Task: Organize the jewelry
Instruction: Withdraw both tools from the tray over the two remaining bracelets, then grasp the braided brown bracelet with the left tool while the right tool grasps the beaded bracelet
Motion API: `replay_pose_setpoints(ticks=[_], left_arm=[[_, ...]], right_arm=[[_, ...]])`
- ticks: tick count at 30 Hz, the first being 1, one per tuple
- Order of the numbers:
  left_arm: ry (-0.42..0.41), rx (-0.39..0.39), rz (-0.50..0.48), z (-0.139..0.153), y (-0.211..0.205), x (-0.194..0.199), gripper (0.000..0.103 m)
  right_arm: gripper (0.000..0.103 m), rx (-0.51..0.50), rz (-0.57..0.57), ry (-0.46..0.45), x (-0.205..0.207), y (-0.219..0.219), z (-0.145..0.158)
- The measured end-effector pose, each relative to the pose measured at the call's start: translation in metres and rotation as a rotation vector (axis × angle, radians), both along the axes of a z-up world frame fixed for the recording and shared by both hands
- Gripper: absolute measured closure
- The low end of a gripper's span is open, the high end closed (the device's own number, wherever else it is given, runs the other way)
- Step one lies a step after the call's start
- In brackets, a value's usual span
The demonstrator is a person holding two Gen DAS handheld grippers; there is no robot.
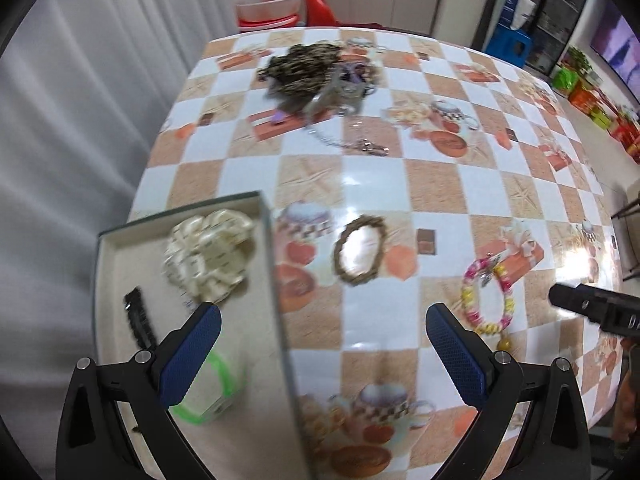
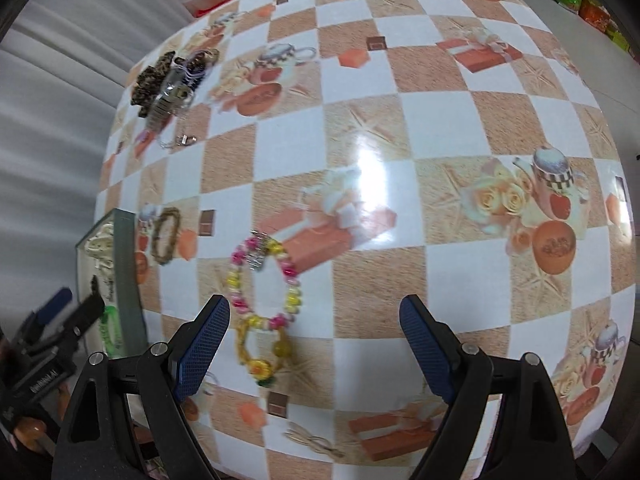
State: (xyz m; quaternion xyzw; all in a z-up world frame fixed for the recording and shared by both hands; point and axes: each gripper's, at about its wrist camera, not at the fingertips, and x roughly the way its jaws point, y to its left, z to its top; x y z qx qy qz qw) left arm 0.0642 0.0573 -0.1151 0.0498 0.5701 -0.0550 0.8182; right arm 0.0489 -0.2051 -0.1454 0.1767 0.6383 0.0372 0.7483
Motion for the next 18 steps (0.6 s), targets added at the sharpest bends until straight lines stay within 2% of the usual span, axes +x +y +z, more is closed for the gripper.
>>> replay_pose_setpoints(ticks=[9, 10, 11, 13, 15, 18], left_arm=[[0.007, 0.026, -0.069, -0.021, -0.031, 0.026, 0.0], [0.008, 0.032, -0.076, -0.025, -0.034, 0.029, 0.001], [0.01, 0.041, -0.081, -0.028, -0.037, 0.032, 0.007], [0.022, 0.049, -0.088, -0.035, -0.04, 0.037, 0.007], [0.025, 0.054, -0.089, -0.04, -0.042, 0.041, 0.007], [0.028, 0.064, -0.088, -0.048, -0.043, 0.049, 0.007]], right_arm=[[0.014, -0.049, 0.064, 0.009, 0.004, 0.013, -0.015], [0.014, -0.051, 0.068, 0.008, 0.005, 0.015, -0.016], [0.014, -0.056, 0.079, 0.006, 0.007, 0.018, -0.018], [0.015, -0.065, 0.092, 0.002, 0.01, 0.023, -0.021], [0.024, -0.077, 0.109, 0.0, 0.013, 0.027, -0.024], [0.031, -0.088, 0.124, 0.008, 0.015, 0.032, -0.03]])
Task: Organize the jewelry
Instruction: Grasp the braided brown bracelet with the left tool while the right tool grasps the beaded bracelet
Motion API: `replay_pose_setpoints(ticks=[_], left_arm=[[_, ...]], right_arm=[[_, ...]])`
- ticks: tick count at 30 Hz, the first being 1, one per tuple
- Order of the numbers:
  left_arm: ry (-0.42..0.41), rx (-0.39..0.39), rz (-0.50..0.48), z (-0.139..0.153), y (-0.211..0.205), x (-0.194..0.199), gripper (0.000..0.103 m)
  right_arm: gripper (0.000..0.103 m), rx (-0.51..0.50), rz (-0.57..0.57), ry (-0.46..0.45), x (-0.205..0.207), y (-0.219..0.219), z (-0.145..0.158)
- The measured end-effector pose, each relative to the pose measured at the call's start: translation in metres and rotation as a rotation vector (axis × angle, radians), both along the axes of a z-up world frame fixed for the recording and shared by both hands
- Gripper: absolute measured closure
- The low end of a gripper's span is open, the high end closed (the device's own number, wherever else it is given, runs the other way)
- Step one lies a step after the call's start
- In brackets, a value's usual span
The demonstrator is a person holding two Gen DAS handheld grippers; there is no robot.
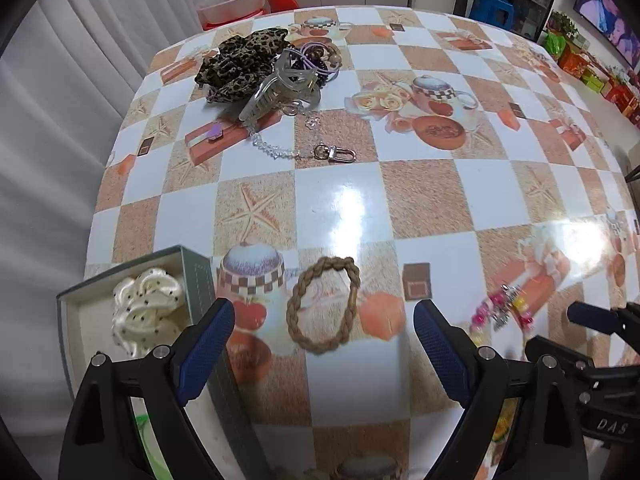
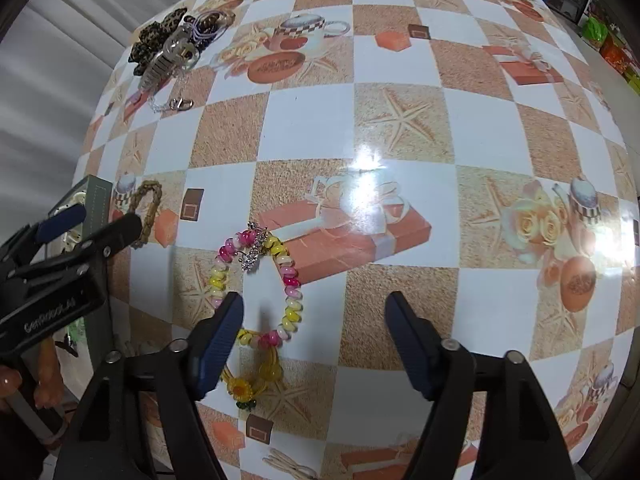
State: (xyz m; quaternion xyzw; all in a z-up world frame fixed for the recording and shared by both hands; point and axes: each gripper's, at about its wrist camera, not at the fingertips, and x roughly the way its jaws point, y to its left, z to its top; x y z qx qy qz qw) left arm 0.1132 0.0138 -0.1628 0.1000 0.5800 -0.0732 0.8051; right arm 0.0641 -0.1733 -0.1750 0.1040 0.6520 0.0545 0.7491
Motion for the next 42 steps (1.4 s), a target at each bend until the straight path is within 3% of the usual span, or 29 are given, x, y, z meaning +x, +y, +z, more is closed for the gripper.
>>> replay_pose_setpoints(ticks=[11, 16, 18, 20, 24, 27, 29, 35, 42], left_arm=[[0.063, 0.02, 0.029, -0.031, -0.003, 0.016, 0.007], [0.082, -0.015, 0.057, -0.037, -0.001, 0.017, 0.007], [0.091, -0.035, 0.056, -0.038, -0.001, 0.017, 0.009], [0.095, -0.064, 0.056, -0.038, 0.001, 0.015, 0.017], [0.09, -0.078, 0.04, -0.035, -0.001, 0.011, 0.03], [0.078, -0.084, 0.017, -0.031, -0.004, 0.005, 0.058], [0.083, -0.097, 0.009, -0.029, -0.005, 0.002, 0.087], [0.076, -0.151, 0.016, -0.015, -0.005, -0.006, 0.086], [0.045, -0.194, 0.006, 0.01, 0.002, -0.02, 0.086]], right_arm=[[0.038, -0.106, 0.089, -0.045, 0.006, 0.022, -0.008], [0.039, -0.229, 0.181, -0.092, 0.005, 0.046, -0.011], [0.044, -0.233, 0.199, -0.112, 0.004, 0.05, -0.01], [0.048, -0.228, 0.206, -0.113, 0.004, 0.051, -0.01], [0.078, -0.221, 0.2, -0.114, 0.007, 0.051, -0.007], [0.094, -0.211, 0.185, -0.107, 0.012, 0.048, -0.007], [0.094, -0.182, 0.169, -0.103, 0.015, 0.036, -0.004], [0.094, -0.059, 0.081, -0.094, 0.014, 0.013, 0.004], [0.094, 0.014, 0.025, -0.109, 0.006, -0.002, 0.021]])
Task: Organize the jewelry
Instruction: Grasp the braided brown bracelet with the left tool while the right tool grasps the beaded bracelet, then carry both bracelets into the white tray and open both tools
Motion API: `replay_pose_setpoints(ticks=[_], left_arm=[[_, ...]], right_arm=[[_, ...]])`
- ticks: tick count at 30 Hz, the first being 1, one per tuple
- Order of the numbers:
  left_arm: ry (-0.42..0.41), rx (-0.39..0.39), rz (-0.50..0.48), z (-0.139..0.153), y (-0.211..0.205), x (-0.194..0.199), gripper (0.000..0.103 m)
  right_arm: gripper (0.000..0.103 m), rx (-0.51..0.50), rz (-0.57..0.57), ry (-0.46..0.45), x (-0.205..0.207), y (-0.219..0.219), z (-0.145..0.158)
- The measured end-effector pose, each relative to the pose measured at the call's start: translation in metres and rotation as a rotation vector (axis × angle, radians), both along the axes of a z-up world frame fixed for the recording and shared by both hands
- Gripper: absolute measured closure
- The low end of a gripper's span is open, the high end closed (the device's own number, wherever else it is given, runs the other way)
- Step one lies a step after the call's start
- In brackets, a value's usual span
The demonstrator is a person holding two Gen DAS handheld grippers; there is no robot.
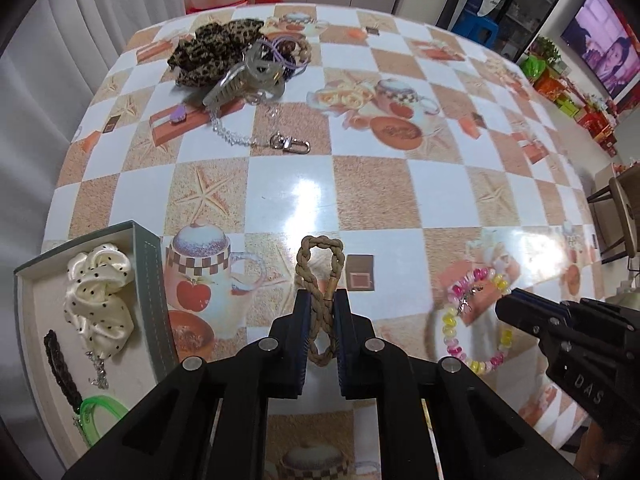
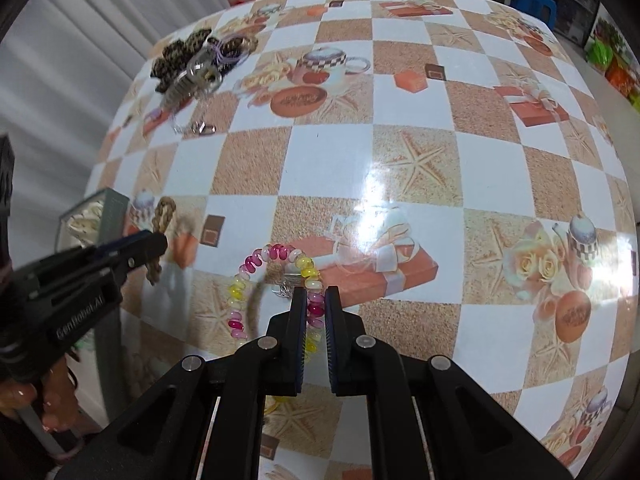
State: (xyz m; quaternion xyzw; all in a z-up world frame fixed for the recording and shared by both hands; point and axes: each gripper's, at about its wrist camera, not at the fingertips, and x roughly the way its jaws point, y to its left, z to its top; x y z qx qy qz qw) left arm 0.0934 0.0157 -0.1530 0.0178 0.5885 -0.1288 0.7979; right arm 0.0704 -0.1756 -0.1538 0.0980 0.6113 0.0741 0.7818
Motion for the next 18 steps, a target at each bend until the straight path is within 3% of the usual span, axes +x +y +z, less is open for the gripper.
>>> replay_pose_setpoints(ticks=[7, 18], left_arm=[[-0.016, -0.027, 0.019, 0.019, 0.012, -0.007, 0.086], [-0.032, -0.046, 0.091, 0.034, 0.047, -0.021, 0.086]], right_arm=[[0.094, 0.031, -0.031, -0.003, -0.001, -0.001, 0.014], [0.094, 0.041, 0.008, -0.032, 0.007, 0.02, 0.033]])
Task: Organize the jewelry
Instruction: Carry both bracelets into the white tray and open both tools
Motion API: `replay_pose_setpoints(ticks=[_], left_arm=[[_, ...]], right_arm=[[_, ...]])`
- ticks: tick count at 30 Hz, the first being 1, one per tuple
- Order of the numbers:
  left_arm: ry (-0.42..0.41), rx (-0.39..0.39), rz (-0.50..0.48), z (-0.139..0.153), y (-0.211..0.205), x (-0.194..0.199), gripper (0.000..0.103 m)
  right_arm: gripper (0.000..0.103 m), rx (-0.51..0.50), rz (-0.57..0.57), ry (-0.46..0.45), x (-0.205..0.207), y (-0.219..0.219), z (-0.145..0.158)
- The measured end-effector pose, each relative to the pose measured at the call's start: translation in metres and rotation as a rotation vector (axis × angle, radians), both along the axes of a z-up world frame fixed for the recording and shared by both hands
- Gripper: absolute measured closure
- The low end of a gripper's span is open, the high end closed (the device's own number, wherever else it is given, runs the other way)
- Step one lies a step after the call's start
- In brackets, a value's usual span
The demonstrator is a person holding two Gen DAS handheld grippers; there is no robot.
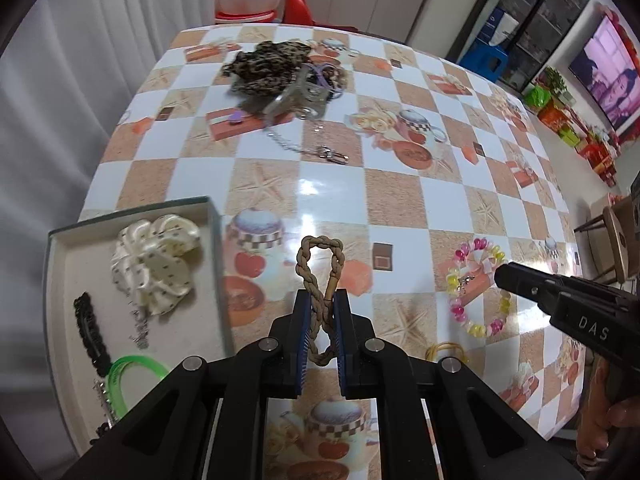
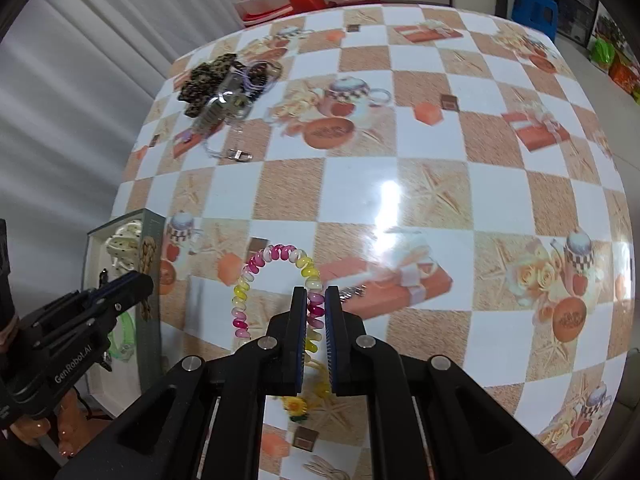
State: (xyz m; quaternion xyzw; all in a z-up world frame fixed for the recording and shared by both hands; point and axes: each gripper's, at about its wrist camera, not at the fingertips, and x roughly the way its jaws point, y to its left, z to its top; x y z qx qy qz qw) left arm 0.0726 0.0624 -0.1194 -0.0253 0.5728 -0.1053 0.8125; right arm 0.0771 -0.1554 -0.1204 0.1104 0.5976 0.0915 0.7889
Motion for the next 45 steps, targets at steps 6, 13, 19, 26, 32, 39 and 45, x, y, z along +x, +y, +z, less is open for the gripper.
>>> replay_pose_setpoints(ticks=[6, 13, 19, 26, 32, 39, 45], left_arm=[[-0.004, 0.001, 0.045, 0.004, 0.022, -0.007, 0.086], [-0.007, 0.007, 0.098, 0.006, 0.048, -0.017, 0.086], [-0.003, 0.003, 0.142, 0.006, 0.07, -0.029, 0.086], [0.004, -0.002, 0.195, 0.007, 0.095, -0.044, 0.086], [0.02, 0.005, 0.254, 0.009, 0.122, -0.068, 0.086], [0.06, 0.026, 0.329, 0.006, 0.154, -0.101, 0.086], [0.11, 0.042, 0.392, -0.003, 0.182, -0.135, 0.086]], right_arm=[[0.094, 0.009, 0.041, -0.018, 0.004, 0.023, 0.01], [0.094, 0.027, 0.089, -0.03, 0.007, 0.053, 0.019], [0.094, 0.028, 0.129, -0.039, 0.008, 0.076, 0.024], [0.094, 0.029, 0.175, -0.04, 0.006, 0.101, 0.03], [0.094, 0.033, 0.225, -0.043, 0.003, 0.124, 0.037], [0.094, 0.046, 0.287, -0.026, -0.004, 0.153, 0.04], [0.094, 0.048, 0.347, -0.001, -0.015, 0.179, 0.039]])
